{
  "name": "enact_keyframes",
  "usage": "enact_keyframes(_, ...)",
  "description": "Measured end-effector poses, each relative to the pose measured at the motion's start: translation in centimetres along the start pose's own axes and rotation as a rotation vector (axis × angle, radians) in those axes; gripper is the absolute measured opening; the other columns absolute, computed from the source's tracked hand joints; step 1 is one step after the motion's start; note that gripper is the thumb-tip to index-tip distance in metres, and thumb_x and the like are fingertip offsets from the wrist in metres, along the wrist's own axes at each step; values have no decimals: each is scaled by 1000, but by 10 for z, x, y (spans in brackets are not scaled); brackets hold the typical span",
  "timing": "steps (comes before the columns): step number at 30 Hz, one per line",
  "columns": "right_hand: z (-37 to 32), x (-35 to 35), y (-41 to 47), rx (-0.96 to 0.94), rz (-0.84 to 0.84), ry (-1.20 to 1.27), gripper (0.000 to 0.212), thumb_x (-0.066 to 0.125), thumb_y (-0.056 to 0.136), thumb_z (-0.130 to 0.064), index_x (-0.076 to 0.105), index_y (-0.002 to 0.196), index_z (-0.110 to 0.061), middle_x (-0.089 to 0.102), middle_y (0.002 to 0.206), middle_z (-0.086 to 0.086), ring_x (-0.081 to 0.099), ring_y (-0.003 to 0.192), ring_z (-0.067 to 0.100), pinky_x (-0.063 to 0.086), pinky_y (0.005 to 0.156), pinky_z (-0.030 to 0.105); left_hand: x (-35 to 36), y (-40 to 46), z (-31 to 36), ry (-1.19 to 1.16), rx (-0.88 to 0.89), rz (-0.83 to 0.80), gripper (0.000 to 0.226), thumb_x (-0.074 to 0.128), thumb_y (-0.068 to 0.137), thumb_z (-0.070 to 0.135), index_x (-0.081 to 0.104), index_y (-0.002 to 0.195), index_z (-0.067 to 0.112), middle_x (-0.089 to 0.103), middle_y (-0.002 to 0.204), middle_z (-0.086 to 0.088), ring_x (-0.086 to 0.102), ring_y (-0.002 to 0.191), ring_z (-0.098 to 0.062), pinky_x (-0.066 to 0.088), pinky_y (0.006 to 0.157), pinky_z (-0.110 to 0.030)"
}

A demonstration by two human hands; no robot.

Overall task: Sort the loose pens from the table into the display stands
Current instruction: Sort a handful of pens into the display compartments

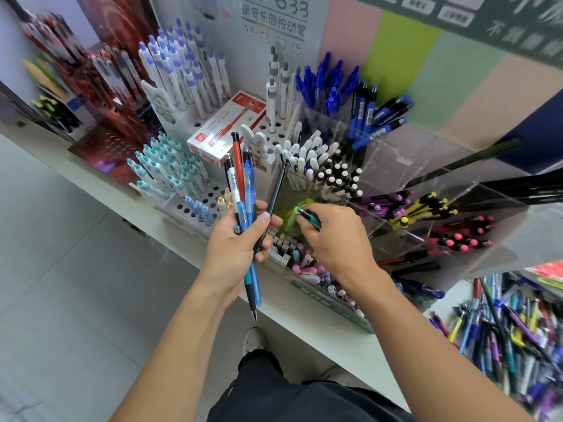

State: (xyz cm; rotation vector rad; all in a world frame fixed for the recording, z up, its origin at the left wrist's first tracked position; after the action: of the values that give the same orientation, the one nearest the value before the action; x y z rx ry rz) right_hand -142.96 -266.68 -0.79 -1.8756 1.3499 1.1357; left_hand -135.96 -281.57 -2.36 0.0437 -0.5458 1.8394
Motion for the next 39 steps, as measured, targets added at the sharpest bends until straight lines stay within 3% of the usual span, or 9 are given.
enact_keyframes(5,5,-58,-5,128,87,545,39,65,97,-32,65,68,-6,56,53,5,42,47,10,41,50,36,26,-5,13,43,7,-131,10,57,98,7,57,105,15,71,81,-4,47,54,-11,37,44,-19)
enact_keyframes(11,22,-97,-19,280,155,1053,22,64,98,-18,69,94,3,54,56,1,32,37,5,26,39,17,82,-21,20,90,-13,-374,21,61,85,21,55,104,12,71,80,-7,47,49,-14,38,41,-19)
enact_keyframes(15,69,-192,-57,194,673,1042,13,63,98,-19,70,89,-12,55,64,5,35,40,9,26,37,21,108,-21,19,182,5,-394,9,55,97,22,59,102,17,69,79,-4,42,46,-13,34,38,-19)
enact_keyframes(19,124,-273,-99,192,1126,595,23,64,95,-47,68,78,-32,59,70,-5,52,59,14,43,56,38,147,-26,10,220,-67,-532,15,51,102,21,65,107,18,55,73,1,27,46,-9,25,41,-19)
enact_keyframes(23,152,-263,-84,290,893,234,36,62,94,-36,67,79,-5,61,71,21,50,64,33,42,60,45,180,-29,1,194,-109,-599,20,48,104,17,67,110,15,54,75,1,26,46,-8,23,39,-17)
enact_keyframes(28,152,-245,-64,342,657,265,4,75,87,-27,73,91,-27,72,85,3,61,77,9,50,71,24,189,-33,-4,133,-163,-624,20,50,103,19,67,110,13,56,77,-1,32,44,-7,24,37,-16)
enact_keyframes(33,132,-263,-73,358,703,41,26,79,83,-35,75,104,-21,70,98,6,64,91,20,50,82,32,189,-39,-3,99,-164,-689,25,56,92,26,67,111,13,55,73,-2,31,42,-5,25,38,-15)
enact_keyframes(35,108,-264,-85,258,796,170,27,73,89,-40,75,86,-14,66,74,6,59,69,14,48,65,34,187,-39,-3,115,-176,-707,23,57,92,28,70,107,17,54,72,-1,30,42,-5,25,38,-15)
enact_keyframes(39,79,-200,-67,281,381,687,37,72,91,-36,72,77,-2,47,49,2,36,44,4,30,45,18,184,-42,-3,157,-188,-767,25,59,94,32,71,109,16,54,73,-4,32,41,-6,25,37,-17)
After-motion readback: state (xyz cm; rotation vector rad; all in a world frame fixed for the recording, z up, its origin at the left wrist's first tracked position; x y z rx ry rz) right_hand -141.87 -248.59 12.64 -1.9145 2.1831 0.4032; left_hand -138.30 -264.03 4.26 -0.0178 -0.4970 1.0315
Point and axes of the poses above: each hand's wrist, its own y-axis towards the middle knuckle, its own x-axis out of the palm, z = x × y, the point moved 8 cm from there along y, towards the middle knuckle
